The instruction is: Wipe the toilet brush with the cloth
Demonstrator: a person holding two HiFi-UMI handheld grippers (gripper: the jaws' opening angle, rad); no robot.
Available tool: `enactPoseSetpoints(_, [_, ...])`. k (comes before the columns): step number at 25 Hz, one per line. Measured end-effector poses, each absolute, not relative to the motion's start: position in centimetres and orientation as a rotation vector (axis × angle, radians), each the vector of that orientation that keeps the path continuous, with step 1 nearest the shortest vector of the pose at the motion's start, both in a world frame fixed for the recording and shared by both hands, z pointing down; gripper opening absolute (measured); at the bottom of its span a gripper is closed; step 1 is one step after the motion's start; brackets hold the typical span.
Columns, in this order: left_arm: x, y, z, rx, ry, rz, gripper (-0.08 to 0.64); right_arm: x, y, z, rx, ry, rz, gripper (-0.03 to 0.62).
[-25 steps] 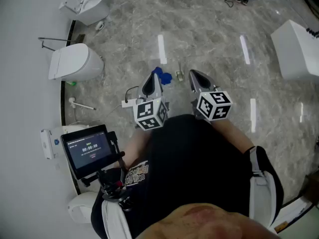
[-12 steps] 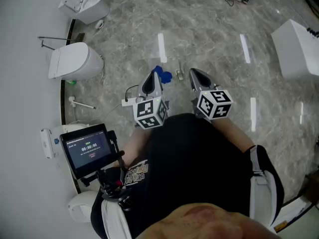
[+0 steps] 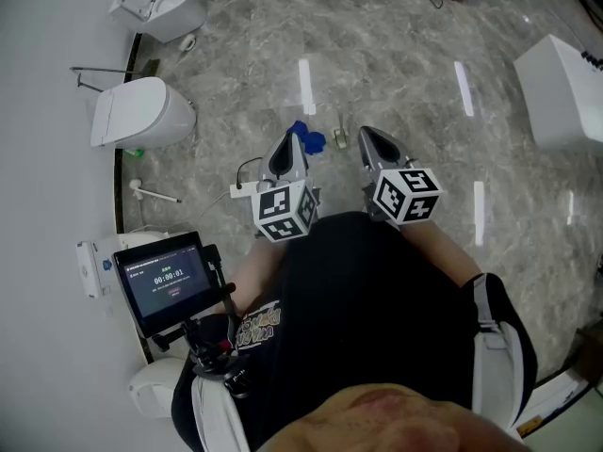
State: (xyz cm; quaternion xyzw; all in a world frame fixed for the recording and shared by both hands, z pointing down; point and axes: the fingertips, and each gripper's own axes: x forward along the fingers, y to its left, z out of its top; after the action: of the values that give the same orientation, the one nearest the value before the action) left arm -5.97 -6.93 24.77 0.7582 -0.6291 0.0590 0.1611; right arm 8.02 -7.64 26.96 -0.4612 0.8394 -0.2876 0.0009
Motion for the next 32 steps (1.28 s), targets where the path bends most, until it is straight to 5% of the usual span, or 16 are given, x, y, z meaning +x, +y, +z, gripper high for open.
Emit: enactPoseSetpoints(32, [-5.96, -6.86, 24.83, 2.164, -1.791, 0.167, 0.000, 8.01, -7.62, 27.16, -1.434, 2.618, -0.940, 0.000])
